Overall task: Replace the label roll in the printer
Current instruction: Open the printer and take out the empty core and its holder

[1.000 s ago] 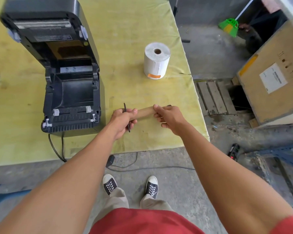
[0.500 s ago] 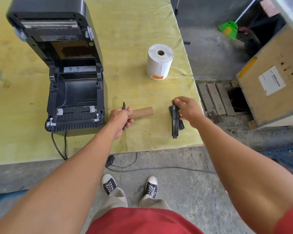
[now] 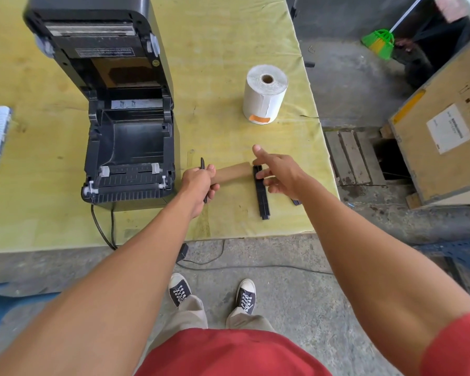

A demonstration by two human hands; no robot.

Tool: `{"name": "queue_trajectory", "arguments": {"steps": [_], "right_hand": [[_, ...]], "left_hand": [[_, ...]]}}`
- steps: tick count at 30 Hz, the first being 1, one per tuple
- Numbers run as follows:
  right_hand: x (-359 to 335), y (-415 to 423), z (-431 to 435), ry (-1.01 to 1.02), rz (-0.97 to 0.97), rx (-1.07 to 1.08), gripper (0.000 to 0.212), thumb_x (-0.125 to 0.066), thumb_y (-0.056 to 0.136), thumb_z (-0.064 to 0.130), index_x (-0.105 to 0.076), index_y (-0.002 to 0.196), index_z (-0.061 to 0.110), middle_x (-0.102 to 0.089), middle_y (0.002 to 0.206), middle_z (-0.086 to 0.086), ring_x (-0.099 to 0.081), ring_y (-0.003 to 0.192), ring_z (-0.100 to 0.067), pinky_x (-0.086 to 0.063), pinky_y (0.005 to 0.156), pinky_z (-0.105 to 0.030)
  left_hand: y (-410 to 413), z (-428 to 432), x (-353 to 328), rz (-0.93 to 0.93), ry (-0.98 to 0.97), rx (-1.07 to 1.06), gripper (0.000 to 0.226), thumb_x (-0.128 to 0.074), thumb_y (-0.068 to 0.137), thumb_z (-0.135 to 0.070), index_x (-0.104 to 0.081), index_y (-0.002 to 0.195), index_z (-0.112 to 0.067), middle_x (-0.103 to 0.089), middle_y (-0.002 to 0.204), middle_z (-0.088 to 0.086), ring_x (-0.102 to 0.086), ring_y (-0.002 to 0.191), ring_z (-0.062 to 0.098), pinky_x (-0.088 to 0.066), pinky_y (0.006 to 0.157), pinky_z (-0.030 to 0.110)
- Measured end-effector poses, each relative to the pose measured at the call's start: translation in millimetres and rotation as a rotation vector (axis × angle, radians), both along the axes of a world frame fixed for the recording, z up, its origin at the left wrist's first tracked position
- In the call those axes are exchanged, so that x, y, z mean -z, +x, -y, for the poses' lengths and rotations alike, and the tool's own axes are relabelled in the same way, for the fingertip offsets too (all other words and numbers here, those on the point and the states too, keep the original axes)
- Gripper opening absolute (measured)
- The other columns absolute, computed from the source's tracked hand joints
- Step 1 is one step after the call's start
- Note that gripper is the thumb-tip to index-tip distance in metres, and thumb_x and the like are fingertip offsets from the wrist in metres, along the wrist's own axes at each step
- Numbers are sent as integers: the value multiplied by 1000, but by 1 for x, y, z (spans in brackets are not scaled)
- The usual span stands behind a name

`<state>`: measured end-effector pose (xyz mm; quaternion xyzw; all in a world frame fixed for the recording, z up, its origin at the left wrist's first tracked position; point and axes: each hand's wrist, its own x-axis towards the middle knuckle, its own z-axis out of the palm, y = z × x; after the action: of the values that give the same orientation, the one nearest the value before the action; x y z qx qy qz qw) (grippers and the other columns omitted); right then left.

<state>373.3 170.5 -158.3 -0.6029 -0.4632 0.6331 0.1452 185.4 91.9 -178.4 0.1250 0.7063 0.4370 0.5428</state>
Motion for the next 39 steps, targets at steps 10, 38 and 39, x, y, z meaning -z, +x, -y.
{"name": "queue_trajectory", "arguments": {"steps": [10,38,39], "right_hand": [[-3,-26,5,-19,-365,351,30,-76,86,37,-68,99,11,-63,83,1,-64,73,-14,-55,63,-27],[2,-49,30,454,537,-313,38,-75,87,31,-65,112,3,-73,90,-21,-71,86,-36,-58,81,-44],[3,-49,30,458,542,-316,39,-75,87,31,-65,113,4,-73,92,-21,-71,87,-37,-58,81,-44]], "left_hand": [[28,-7,-23,-10,112,75,19,-48,99,-20,-63,96,-10,-59,72,10,-53,55,18,-38,50,30],[12,38,9,-937,-36,395,28,-73,85,-10,-53,103,-6,-59,79,4,-54,70,21,-42,57,33],[12,38,9,-943,-27,408,27,-73,85,-9,-52,102,-7,-61,81,6,-55,71,21,-43,58,34]]}}
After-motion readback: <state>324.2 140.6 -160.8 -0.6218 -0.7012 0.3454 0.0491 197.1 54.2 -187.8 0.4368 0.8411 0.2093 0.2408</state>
